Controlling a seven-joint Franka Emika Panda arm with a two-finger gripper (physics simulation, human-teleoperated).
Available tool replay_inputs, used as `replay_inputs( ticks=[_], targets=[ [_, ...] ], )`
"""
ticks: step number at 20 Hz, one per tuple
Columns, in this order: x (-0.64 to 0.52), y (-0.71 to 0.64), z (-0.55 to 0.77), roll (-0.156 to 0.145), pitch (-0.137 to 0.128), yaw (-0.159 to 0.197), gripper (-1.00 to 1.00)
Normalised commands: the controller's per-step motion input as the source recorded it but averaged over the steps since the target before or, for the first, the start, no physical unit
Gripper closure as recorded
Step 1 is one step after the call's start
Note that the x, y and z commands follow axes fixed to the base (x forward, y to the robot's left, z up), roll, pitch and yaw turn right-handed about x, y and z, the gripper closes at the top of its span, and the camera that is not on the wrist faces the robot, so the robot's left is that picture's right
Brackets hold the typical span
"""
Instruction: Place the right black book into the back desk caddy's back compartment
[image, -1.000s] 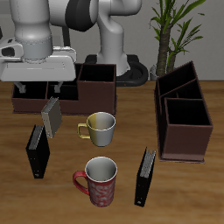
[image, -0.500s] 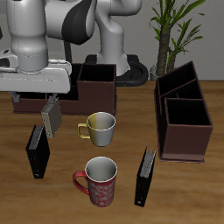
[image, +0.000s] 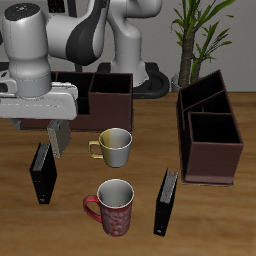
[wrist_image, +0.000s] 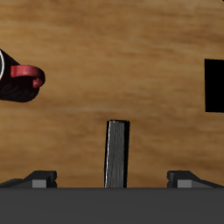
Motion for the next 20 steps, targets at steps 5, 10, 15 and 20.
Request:
replay_inputs(
  ticks=[5, 10, 15, 20],
  targets=[
    [0.0, -0.1, -0.08, 0.003, -0.003, 0.001, -1.0],
    [0.03, -0.04, -0.13, -0.008, 0.004, -0.024, -1.0],
    [0.06, 0.01, -0.27, 0.003, 0.008, 0.009, -1.0],
    [0.02, 0.07, -0.19, -0.004, -0.028, -0.006, -1.0]
  ],
)
